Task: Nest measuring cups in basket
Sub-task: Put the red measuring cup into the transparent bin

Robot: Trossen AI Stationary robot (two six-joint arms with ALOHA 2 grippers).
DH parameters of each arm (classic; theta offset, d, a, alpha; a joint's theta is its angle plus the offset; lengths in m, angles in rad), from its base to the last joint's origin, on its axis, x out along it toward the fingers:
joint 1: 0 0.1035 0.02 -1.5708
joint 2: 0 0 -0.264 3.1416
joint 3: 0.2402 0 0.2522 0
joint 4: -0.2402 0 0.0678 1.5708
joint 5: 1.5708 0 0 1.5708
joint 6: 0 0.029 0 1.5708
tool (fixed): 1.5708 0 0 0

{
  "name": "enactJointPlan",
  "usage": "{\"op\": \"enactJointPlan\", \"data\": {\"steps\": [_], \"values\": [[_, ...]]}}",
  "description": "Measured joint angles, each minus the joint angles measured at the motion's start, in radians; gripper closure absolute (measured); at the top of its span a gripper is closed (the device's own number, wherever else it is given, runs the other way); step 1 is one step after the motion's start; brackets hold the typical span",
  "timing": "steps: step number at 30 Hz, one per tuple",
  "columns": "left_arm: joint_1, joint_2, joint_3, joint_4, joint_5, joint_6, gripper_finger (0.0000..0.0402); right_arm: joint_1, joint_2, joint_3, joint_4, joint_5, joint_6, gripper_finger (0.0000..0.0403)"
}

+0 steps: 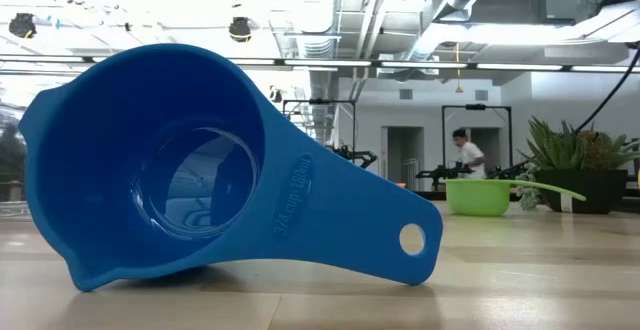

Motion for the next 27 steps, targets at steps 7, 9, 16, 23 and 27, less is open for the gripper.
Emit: {"op": "enactJointPlan", "data": {"steps": [7, 9, 16, 23, 27], "values": [[0.0, 0.0, 0.0, -0.013, 0.0, -0.006, 0.0285, 0.067, 0.048, 0.0, -0.009, -0.001, 0.026, 0.0167], [0.0, 0.0, 0.0, -0.013, 0.0, -0.006, 0.0285, 0.083, 0.078, 0.0, -0.008, 0.0, 0.026, 0.0171], [0.0, 0.0, 0.0, -0.012, -0.009, -0.006, 0.0285, 0.119, 0.209, 0.0, -0.015, -0.001, 0.027, 0.0172], [0.0, 0.0, 0.0, -0.012, -0.011, -0.006, 0.0285, 0.12, 0.336, 0.0, -0.024, -0.042, 0.022, 0.0173], [0.0, 0.0, 0.0, -0.012, -0.011, -0.006, 0.0285, 0.101, 0.394, -0.001, -0.017, -0.093, 0.028, 0.0179]]}}
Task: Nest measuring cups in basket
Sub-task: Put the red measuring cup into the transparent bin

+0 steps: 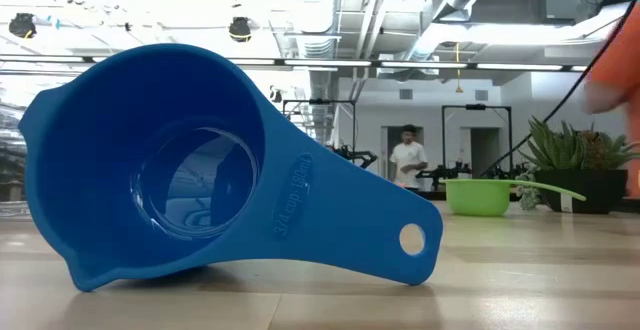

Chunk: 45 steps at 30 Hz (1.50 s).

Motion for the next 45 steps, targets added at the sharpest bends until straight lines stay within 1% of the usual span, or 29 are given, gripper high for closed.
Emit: {"op": "enactJointPlan", "data": {"steps": [2, 4, 6, 9, 10, 12, 14, 18, 20, 25, 27, 29, 33, 36, 37, 39, 42, 45], "values": [[0.0, 0.0, 0.0, 0.0, 0.0, 0.0, 0.0285, -0.02, 0.017, 0.0, 0.013, -0.024, 0.002, 0.0198], [0.0, 0.0, 0.0, -0.002, 0.0, 0.0, 0.0285, -0.039, 0.016, 0.0, 0.035, -0.029, 0.002, 0.0232], [0.0, 0.0, 0.0, -0.007, 0.0, 0.0, 0.0285, -0.065, 0.014, 0.0, 0.061, -0.029, 0.001, 0.0283], [0.0, 0.0, 0.0, -0.008, 0.0, 0.005, 0.0285, -0.098, -0.004, 0.0, 0.093, -0.016, -0.004, 0.0374], [0.0, 0.0, 0.0, -0.011, 0.0, 0.012, 0.0285, -0.11, -0.012, 0.0, 0.117, -0.007, -0.017, 0.0384], [0.0, 0.0, 0.0, -0.041, 0.0, 0.021, 0.0285, -0.137, -0.029, 0.0, 0.165, 0.015, -0.033, 0.0386], [0.0, -0.001, 0.0, -0.099, -0.002, 0.019, 0.0285, -0.166, -0.056, 0.015, 0.177, 0.045, -0.06, 0.0392], [0.0, -0.011, 0.0, -0.216, -0.04, -0.049, 0.0285, -0.239, -0.114, 0.086, 0.157, 0.165, -0.178, 0.0394], [-0.004, -0.019, 0.0, -0.28, -0.046, -0.087, 0.0285, -0.285, -0.14, 0.128, 0.152, 0.259, -0.247, 0.0396], [-0.026, -0.046, 0.001, -0.418, -0.055, -0.183, 0.0285, -0.401, -0.179, 0.245, 0.16, 0.551, -0.463, 0.0396], [-0.045, -0.057, 0.002, -0.462, -0.065, -0.224, 0.0285, -0.449, -0.181, 0.288, 0.164, 0.633, -0.564, 0.0396], [-0.071, -0.069, 0.002, -0.506, -0.088, -0.265, 0.0285, -0.499, -0.179, 0.323, 0.228, 0.674, -0.665, 0.0396], [-0.143, -0.101, 0.002, -0.557, -0.173, -0.339, 0.0285, -0.594, -0.162, 0.358, 0.411, 0.676, -0.871, 0.0396], [-0.206, -0.128, -0.004, -0.578, -0.277, -0.386, 0.0285, -0.658, -0.155, 0.365, 0.57, 0.66, -0.987, 0.0396], [-0.232, -0.139, -0.013, -0.583, -0.316, -0.41, 0.0285, -0.681, -0.147, 0.368, 0.624, 0.646, -1.011, 0.0396], [-0.281, -0.166, -0.034, -0.583, -0.376, -0.47, 0.0285, -0.711, -0.142, 0.362, 0.671, 0.615, -1.05, 0.0396], [-0.338, -0.204, -0.071, -0.58, -0.429, -0.571, 0.0285, -0.751, -0.114, 0.376, 0.773, 0.542, -1.065, 0.0396], [-0.383, -0.236, -0.112, -0.57, -0.48, -0.65, 0.0285, -0.766, -0.067, 0.415, 0.755, 0.477, -1.081, 0.0396]]}}
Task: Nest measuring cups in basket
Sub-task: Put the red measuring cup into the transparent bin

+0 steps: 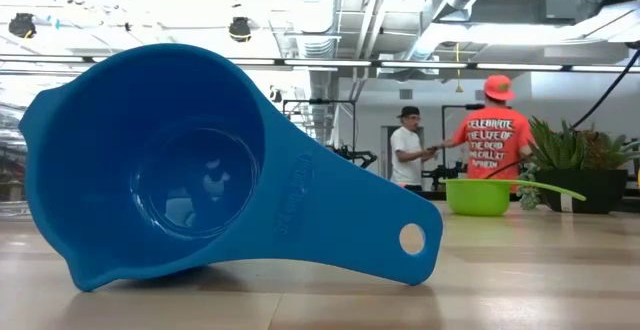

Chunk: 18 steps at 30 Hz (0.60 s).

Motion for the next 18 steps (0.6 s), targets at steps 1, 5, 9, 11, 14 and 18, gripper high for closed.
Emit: {"op": "enactJointPlan", "data": {"steps": [1, 5, 9, 11, 14, 18], "values": [[-0.011, -0.007, -0.009, 0.002, -0.013, -0.019, 0.0285, -0.004, 0.03, 0.029, 0.01, -0.02, -0.015, 0.0396], [-0.035, -0.014, -0.038, 0.009, -0.037, -0.063, 0.0285, -0.014, 0.133, 0.171, 0.0, -0.076, -0.105, 0.0396], [-0.045, -0.013, -0.053, -0.016, -0.055, -0.107, 0.0285, -0.02, 0.247, 0.34, -0.057, -0.129, -0.194, 0.0396], [-0.045, -0.013, -0.053, -0.076, -0.081, -0.167, 0.0285, -0.024, 0.299, 0.431, -0.13, -0.135, -0.213, 0.0396], [-0.049, -0.025, -0.053, -0.184, -0.126, -0.295, 0.0285, -0.025, 0.364, 0.553, -0.261, -0.137, -0.23, 0.0396], [-0.074, -0.039, -0.053, -0.281, -0.207, -0.45, 0.0285, -0.025, 0.444, 0.665, -0.351, -0.14, -0.246, 0.0396]]}}
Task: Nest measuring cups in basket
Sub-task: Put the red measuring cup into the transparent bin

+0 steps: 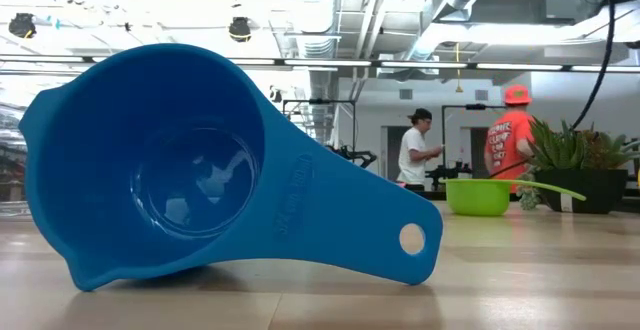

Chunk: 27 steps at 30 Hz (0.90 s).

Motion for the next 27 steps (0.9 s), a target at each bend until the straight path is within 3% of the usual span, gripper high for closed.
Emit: {"op": "enactJointPlan", "data": {"steps": [3, 13, 27], "values": [[-0.028, -0.023, -0.006, 0.004, -0.054, 0.027, 0.0285, -0.007, 0.056, 0.057, -0.008, -0.009, -0.014, 0.0396], [-0.057, -0.074, -0.007, 0.001, -0.066, 0.049, 0.0285, -0.079, 0.246, 0.169, 0.033, 0.015, -0.071, 0.0396], [-0.056, -0.079, -0.007, 0.001, -0.061, 0.101, 0.0285, -0.102, 0.379, 0.174, -0.053, -0.038, -0.149, 0.0396]]}}
